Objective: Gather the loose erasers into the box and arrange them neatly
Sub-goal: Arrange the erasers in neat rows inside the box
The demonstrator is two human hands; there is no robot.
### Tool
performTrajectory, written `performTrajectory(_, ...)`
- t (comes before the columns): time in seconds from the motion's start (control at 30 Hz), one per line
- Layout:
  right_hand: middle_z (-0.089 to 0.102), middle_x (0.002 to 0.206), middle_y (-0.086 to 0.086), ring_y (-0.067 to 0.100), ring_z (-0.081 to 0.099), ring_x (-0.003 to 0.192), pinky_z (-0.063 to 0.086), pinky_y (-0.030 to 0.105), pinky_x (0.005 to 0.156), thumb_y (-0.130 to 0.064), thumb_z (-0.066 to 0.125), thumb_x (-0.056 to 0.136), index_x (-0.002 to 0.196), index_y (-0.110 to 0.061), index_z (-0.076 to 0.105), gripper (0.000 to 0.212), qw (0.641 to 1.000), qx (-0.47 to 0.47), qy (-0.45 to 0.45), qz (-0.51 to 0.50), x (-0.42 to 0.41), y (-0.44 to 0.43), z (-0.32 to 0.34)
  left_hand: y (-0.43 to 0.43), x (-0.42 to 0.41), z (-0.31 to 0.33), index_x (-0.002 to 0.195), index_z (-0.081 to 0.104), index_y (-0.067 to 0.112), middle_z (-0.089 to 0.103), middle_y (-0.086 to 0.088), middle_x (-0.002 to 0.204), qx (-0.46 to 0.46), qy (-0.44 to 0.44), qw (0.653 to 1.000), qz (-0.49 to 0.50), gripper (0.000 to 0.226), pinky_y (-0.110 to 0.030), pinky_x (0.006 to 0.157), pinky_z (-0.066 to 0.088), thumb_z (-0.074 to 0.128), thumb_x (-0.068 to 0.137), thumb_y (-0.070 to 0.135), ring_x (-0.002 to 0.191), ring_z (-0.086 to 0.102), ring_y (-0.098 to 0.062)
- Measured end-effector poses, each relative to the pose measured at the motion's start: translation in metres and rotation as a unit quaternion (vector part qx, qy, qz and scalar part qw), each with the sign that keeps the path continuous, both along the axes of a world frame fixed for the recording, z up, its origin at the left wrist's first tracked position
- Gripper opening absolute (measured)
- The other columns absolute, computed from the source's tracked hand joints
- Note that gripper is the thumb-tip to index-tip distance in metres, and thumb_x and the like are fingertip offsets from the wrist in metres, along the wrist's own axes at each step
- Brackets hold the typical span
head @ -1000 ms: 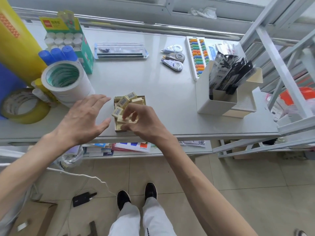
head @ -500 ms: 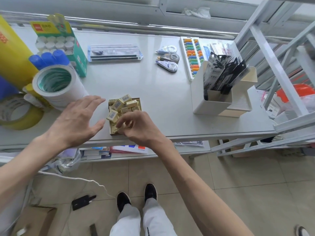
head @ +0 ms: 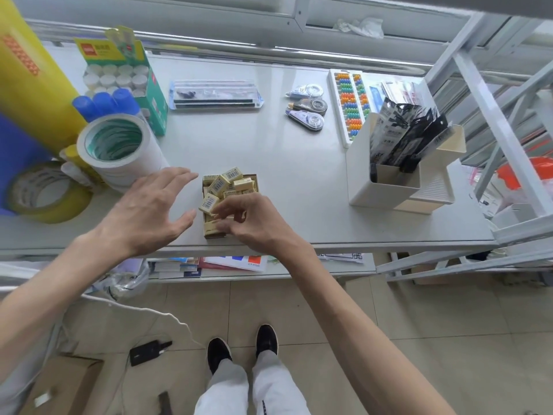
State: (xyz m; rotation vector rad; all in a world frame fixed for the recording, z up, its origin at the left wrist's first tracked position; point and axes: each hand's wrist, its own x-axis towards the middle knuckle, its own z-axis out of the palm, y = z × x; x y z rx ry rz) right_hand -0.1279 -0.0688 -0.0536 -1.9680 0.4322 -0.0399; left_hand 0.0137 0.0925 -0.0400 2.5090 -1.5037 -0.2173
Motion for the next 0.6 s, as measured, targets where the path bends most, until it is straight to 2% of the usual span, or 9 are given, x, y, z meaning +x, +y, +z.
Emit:
performTrajectory(0.07, 0.068, 0.084, -0.005, -0.005, 0.052, 0.067, 0.036, 0.002, 0.063, -0.010, 0.076, 0.083, 0.096, -0.006, 0.077, 0.014, 1.000, -0.021, 0.004, 0.000, 0.001, 0.000, 0.000, -0.001, 0.001, 0.000, 0.146, 0.037, 0.019, 0.043, -0.006, 0.148, 0.001, 0.000, 1.000, -0.003, 0.068, -0.042, 0.110, 0.030, 0.065, 0.086, 0.036, 0.135, 0.040, -0.025)
performTrajectory(0.17, 0.058, 0.078, -0.011, -0.016, 0.050, 0.066, 0.034, 0.001, 0.062, -0.005, 0.076, 0.082, 0.091, -0.002, 0.076, 0.010, 0.999, -0.035, 0.000, 0.003, 0.000, 0.002, -0.003, -0.004, 0.003, 0.001, 0.145, 0.038, 0.018, 0.044, -0.007, 0.147, 0.000, 0.002, 1.000, -0.006, 0.068, -0.042, 0.111, 0.031, 0.067, 0.085, 0.035, 0.135, 0.040, -0.026)
performTrajectory(0.23, 0.059, 0.082, -0.007, -0.019, 0.049, 0.065, 0.035, 0.001, 0.063, -0.001, 0.075, 0.082, 0.090, 0.000, 0.076, 0.008, 1.000, -0.031, -0.004, 0.002, 0.001, 0.003, -0.004, -0.006, 0.003, 0.001, 0.145, 0.039, 0.018, 0.044, -0.007, 0.147, -0.004, 0.001, 1.000, -0.006, 0.068, -0.042, 0.111, 0.030, 0.067, 0.085, 0.034, 0.135, 0.039, -0.026)
performTrajectory(0.4, 0.058, 0.079, -0.010, -0.018, 0.050, 0.064, 0.037, 0.002, 0.061, 0.002, 0.076, 0.080, 0.088, 0.002, 0.078, 0.008, 1.000, -0.027, -0.007, 0.000, 0.003, 0.000, -0.003, -0.009, 0.004, 0.000, 0.145, 0.039, 0.018, 0.043, -0.007, 0.148, -0.007, 0.001, 1.000, -0.006, 0.068, -0.041, 0.112, 0.028, 0.067, 0.086, 0.034, 0.136, 0.039, -0.026)
performTrajectory(0.47, 0.059, 0.082, -0.009, -0.012, 0.054, 0.070, 0.039, 0.002, 0.063, 0.006, 0.075, 0.079, 0.087, 0.002, 0.078, 0.009, 0.999, -0.036, 0.003, 0.007, 0.005, 0.001, -0.004, -0.010, 0.005, 0.000, 0.145, 0.039, 0.018, 0.043, -0.007, 0.148, -0.009, 0.006, 1.000, -0.004, 0.067, -0.040, 0.113, 0.028, 0.067, 0.086, 0.033, 0.136, 0.038, -0.025)
performTrajectory(0.57, 0.064, 0.095, -0.002, 0.012, 0.060, 0.089, 0.047, 0.012, 0.076, 0.006, 0.074, 0.079, 0.087, 0.000, 0.078, 0.011, 0.998, -0.058, 0.020, 0.026, 0.009, 0.001, -0.002, -0.010, 0.005, 0.000, 0.145, 0.039, 0.018, 0.043, -0.007, 0.148, -0.012, 0.008, 1.000, 0.001, 0.066, -0.039, 0.113, 0.027, 0.066, 0.086, 0.029, 0.136, 0.038, -0.025)
performTrajectory(0.6, 0.064, 0.097, -0.001, 0.014, 0.059, 0.091, 0.047, 0.012, 0.077, 0.005, 0.073, 0.080, 0.088, 0.000, 0.078, 0.011, 0.997, -0.068, 0.021, 0.038, 0.010, 0.001, -0.001, -0.010, 0.005, 0.000, 0.145, 0.039, 0.018, 0.043, -0.006, 0.148, -0.011, 0.006, 1.000, 0.001, 0.066, -0.039, 0.112, 0.027, 0.066, 0.086, 0.029, 0.136, 0.038, -0.025)
